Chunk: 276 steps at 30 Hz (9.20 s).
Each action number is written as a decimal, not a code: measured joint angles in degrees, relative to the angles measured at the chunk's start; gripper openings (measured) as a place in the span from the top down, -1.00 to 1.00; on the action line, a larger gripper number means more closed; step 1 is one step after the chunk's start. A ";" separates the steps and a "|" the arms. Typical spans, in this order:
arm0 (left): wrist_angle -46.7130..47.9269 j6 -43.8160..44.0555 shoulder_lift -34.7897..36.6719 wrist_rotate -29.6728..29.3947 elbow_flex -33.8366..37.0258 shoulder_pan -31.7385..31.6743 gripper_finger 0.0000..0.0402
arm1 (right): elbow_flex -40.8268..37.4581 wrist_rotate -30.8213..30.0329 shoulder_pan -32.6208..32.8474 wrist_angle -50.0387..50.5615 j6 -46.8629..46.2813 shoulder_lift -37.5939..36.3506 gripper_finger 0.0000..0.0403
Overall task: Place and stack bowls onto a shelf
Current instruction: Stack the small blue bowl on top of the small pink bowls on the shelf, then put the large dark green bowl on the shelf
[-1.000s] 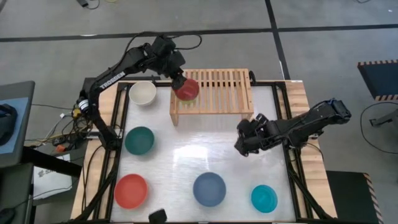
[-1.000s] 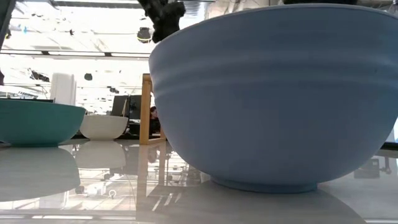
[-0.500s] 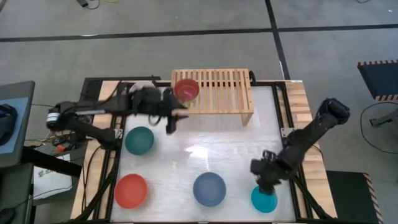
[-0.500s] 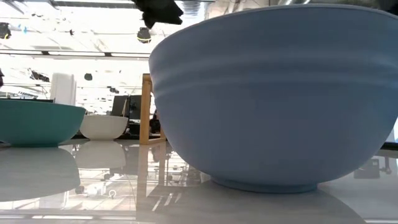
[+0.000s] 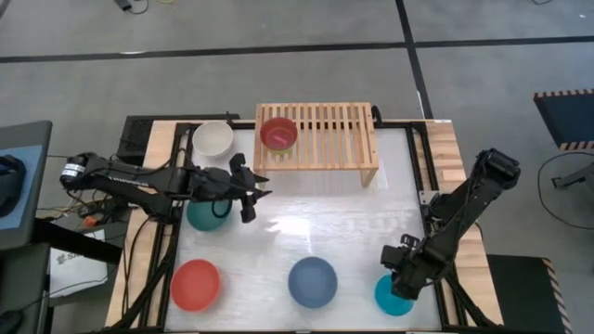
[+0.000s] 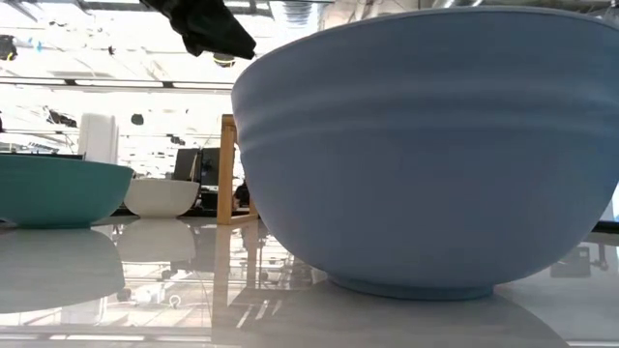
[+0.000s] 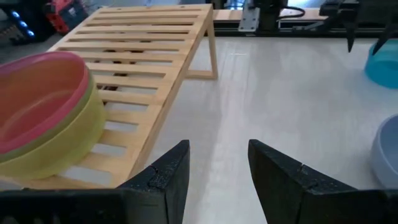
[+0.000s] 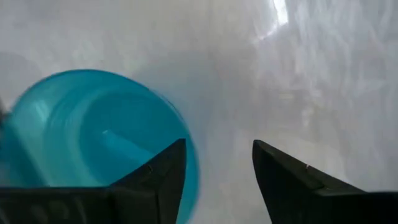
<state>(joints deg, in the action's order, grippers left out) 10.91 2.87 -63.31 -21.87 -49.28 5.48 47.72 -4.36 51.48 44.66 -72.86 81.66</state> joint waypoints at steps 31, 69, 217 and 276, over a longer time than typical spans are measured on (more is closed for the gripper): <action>-1.38 3.85 -0.55 -1.92 0.04 2.48 0.26 | 1.26 -21.49 -15.41 7.25 21.85 -6.33 0.88; -21.20 -9.76 -9.41 -13.96 0.02 7.08 0.26 | 18.22 -26.62 -57.46 -55.81 72.14 -0.73 0.86; 43.64 12.98 -36.29 -30.45 -44.90 9.70 1.00 | 16.07 -22.77 -36.74 -28.57 58.01 -8.90 -0.29; 32.44 5.95 -3.00 -29.85 -18.73 -4.40 0.11 | 36.01 -5.21 -91.50 8.22 62.61 2.10 0.84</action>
<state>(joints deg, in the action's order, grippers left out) 43.35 8.82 -66.31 -51.72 -68.01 1.08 83.73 -9.57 -40.02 52.88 -10.25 83.76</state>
